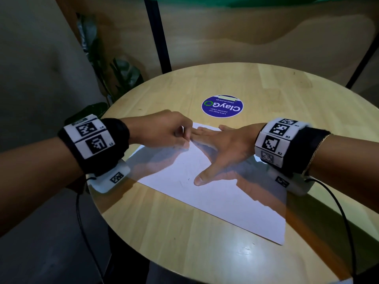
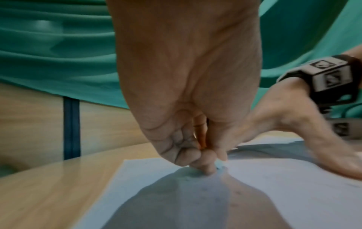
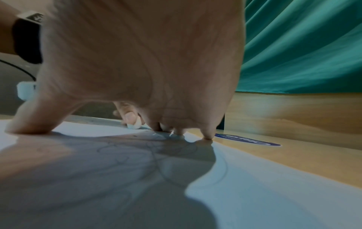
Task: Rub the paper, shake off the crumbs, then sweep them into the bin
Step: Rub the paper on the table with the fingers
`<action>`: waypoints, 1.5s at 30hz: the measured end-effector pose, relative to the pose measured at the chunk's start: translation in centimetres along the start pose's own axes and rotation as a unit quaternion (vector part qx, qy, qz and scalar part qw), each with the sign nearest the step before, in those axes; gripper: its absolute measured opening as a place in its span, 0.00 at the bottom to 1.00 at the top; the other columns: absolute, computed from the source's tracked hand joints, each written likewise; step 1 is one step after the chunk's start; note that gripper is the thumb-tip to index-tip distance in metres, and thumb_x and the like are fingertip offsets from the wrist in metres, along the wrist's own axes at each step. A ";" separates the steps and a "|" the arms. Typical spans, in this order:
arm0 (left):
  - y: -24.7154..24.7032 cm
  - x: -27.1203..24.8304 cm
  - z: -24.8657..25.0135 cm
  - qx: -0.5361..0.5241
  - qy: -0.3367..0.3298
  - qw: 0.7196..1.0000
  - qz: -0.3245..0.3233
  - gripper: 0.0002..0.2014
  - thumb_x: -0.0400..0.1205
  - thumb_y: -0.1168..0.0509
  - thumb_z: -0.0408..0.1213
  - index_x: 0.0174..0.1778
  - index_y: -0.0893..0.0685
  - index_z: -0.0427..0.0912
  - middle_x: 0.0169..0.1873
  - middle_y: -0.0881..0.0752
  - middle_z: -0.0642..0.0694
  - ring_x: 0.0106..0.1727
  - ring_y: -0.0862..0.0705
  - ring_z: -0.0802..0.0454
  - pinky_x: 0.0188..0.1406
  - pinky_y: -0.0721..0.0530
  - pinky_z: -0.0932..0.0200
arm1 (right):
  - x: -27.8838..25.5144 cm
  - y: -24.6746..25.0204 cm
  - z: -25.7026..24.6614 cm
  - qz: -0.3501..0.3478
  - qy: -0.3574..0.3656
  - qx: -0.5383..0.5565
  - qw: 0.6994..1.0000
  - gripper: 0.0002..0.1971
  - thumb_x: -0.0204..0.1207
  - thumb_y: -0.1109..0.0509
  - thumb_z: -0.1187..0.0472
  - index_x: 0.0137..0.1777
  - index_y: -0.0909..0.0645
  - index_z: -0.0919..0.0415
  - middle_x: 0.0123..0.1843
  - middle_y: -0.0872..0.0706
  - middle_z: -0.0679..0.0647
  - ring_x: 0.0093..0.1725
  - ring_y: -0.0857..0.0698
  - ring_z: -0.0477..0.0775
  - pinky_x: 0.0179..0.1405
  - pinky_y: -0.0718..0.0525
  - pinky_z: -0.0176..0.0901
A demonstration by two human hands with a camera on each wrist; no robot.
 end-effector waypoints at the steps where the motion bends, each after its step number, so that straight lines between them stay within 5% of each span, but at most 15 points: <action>1: -0.2 -0.1 0.2 -0.002 -0.004 1.000 0.004 0.04 0.87 0.24 0.39 0.48 0.11 0.49 0.46 0.04 0.50 0.48 0.06 0.49 0.51 0.09 0.48 | 0.1 -0.1 0.1 -0.005 -0.004 0.003 1.000 0.58 0.67 0.23 0.21 0.90 0.54 0.27 0.92 0.61 0.27 0.89 0.67 0.32 0.89 0.70 0.64; 4: -2.5 -0.9 1.3 -0.060 -0.013 0.994 -0.096 0.04 0.88 0.23 0.37 0.50 0.11 0.42 0.47 0.03 0.43 0.45 0.06 0.42 0.48 0.10 0.48 | 0.2 0.0 0.4 -0.006 -0.020 0.013 1.000 0.48 0.66 0.22 0.22 0.84 0.42 0.23 0.94 0.62 0.32 0.89 0.69 0.33 0.89 0.71 0.63; 8: 0.0 -0.8 0.0 0.019 -0.007 1.000 0.024 0.03 0.87 0.25 0.39 0.48 0.11 0.49 0.45 0.04 0.52 0.45 0.09 0.58 0.46 0.14 0.55 | 0.8 -0.1 0.8 -0.003 -0.007 -0.010 1.000 0.63 0.63 0.24 0.18 0.92 0.54 0.32 0.92 0.64 0.27 0.89 0.69 0.32 0.89 0.69 0.67; 10: -0.9 -1.2 0.6 -0.014 -0.016 1.000 0.006 0.03 0.87 0.24 0.39 0.48 0.11 0.50 0.44 0.05 0.53 0.41 0.10 0.61 0.43 0.16 0.63 | 1.0 0.0 1.0 -0.013 -0.010 -0.005 1.000 0.60 0.62 0.24 0.18 0.91 0.53 0.28 0.92 0.62 0.27 0.89 0.68 0.32 0.88 0.70 0.65; 14: -0.8 -1.7 0.9 -0.009 -0.023 1.000 0.018 0.02 0.87 0.24 0.39 0.50 0.09 0.51 0.42 0.06 0.55 0.40 0.12 0.64 0.40 0.19 0.69 | 0.1 1.4 -0.4 -0.007 0.022 0.002 1.000 0.44 0.70 0.20 0.28 0.84 0.36 0.27 0.84 0.44 0.22 0.85 0.43 0.34 0.86 0.46 0.48; 16: 0.1 -1.8 -0.2 -0.001 0.003 0.999 0.049 0.03 0.87 0.25 0.39 0.50 0.10 0.53 0.44 0.05 0.56 0.44 0.10 0.63 0.45 0.16 0.63 | -0.2 2.1 -1.2 0.007 0.048 -0.001 0.999 0.38 0.77 0.19 0.38 0.85 0.31 0.33 0.84 0.39 0.23 0.80 0.35 0.34 0.77 0.37 0.40; 18: -0.8 -2.1 0.1 -0.022 0.000 0.999 0.032 0.03 0.87 0.25 0.39 0.50 0.11 0.52 0.46 0.05 0.54 0.46 0.09 0.59 0.49 0.11 0.54 | 0.0 1.9 -1.3 0.009 0.053 -0.004 0.999 0.35 0.79 0.21 0.39 0.84 0.29 0.34 0.85 0.33 0.28 0.80 0.30 0.40 0.80 0.34 0.44; 20: -2.2 -2.7 1.6 -0.063 -0.033 0.997 -0.019 0.03 0.87 0.23 0.37 0.52 0.11 0.46 0.46 0.05 0.53 0.42 0.09 0.59 0.47 0.11 0.57 | 0.3 0.9 -0.7 0.000 0.032 -0.006 0.999 0.36 0.73 0.24 0.30 0.82 0.29 0.29 0.87 0.36 0.30 0.87 0.35 0.44 0.88 0.39 0.56; 22: -2.4 -2.7 1.9 -0.060 -0.040 0.996 -0.049 0.03 0.87 0.22 0.37 0.52 0.09 0.43 0.44 0.05 0.53 0.38 0.11 0.62 0.43 0.14 0.63 | 0.2 -0.1 -0.4 -0.010 0.025 -0.028 0.999 0.45 0.68 0.28 0.20 0.85 0.39 0.24 0.92 0.50 0.27 0.92 0.55 0.37 0.91 0.58 0.63; 25: -0.7 -2.4 1.2 -0.012 -0.037 0.999 0.013 0.02 0.87 0.23 0.38 0.50 0.09 0.48 0.43 0.06 0.56 0.41 0.12 0.63 0.45 0.18 0.62 | -0.3 -0.4 -0.8 -0.022 0.027 -0.046 0.998 0.50 0.70 0.29 0.19 0.88 0.52 0.21 0.91 0.63 0.25 0.90 0.67 0.34 0.89 0.68 0.62; 29: -3.7 -3.4 3.0 -0.071 -0.064 0.990 -0.108 0.02 0.88 0.24 0.36 0.52 0.10 0.44 0.44 0.05 0.46 0.42 0.08 0.54 0.45 0.12 0.58 | 0.1 -0.7 -0.5 -0.014 -0.001 -0.038 0.999 0.50 0.63 0.28 0.15 0.86 0.43 0.19 0.94 0.65 0.33 0.89 0.71 0.34 0.89 0.68 0.65; 34: -1.4 -3.1 1.2 -0.033 -0.018 0.999 0.000 0.03 0.86 0.23 0.37 0.50 0.11 0.49 0.40 0.06 0.55 0.38 0.12 0.64 0.41 0.19 0.65 | 0.1 -0.9 -0.8 -0.033 0.009 -0.041 0.999 0.49 0.64 0.27 0.16 0.84 0.48 0.14 0.93 0.68 0.34 0.89 0.73 0.36 0.87 0.71 0.69; 38: -4.3 -4.4 3.0 -0.095 -0.021 0.988 -0.117 0.04 0.88 0.24 0.36 0.53 0.13 0.42 0.38 0.06 0.46 0.33 0.13 0.57 0.37 0.16 0.63 | 0.0 -0.9 -0.7 -0.012 -0.009 -0.029 0.999 0.44 0.63 0.25 0.17 0.80 0.38 0.15 0.94 0.66 0.37 0.89 0.72 0.35 0.89 0.70 0.66; 42: -1.4 -3.8 1.1 -0.037 0.011 0.999 -0.014 0.03 0.86 0.24 0.37 0.49 0.11 0.48 0.37 0.06 0.53 0.33 0.13 0.65 0.40 0.19 0.63 | -0.1 -0.9 -1.0 -0.016 0.004 -0.025 1.000 0.48 0.59 0.27 0.15 0.80 0.46 0.09 0.94 0.66 0.35 0.89 0.71 0.35 0.88 0.69 0.67; 45: -4.1 -4.6 3.1 -0.079 -0.016 0.992 -0.098 0.04 0.87 0.25 0.36 0.48 0.13 0.46 0.35 0.07 0.50 0.34 0.13 0.56 0.38 0.15 0.56 | -0.3 -0.9 -1.1 -0.014 -0.017 -0.019 1.000 0.32 0.60 0.26 0.16 0.63 0.37 0.05 0.94 0.66 0.34 0.88 0.71 0.33 0.89 0.69 0.67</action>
Point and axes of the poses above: each hand's wrist, its own x-axis towards the middle knuckle, its own y-axis out of the back of the hand, z = x × y, the point moved 8 cm from there along x, towards the middle knuckle
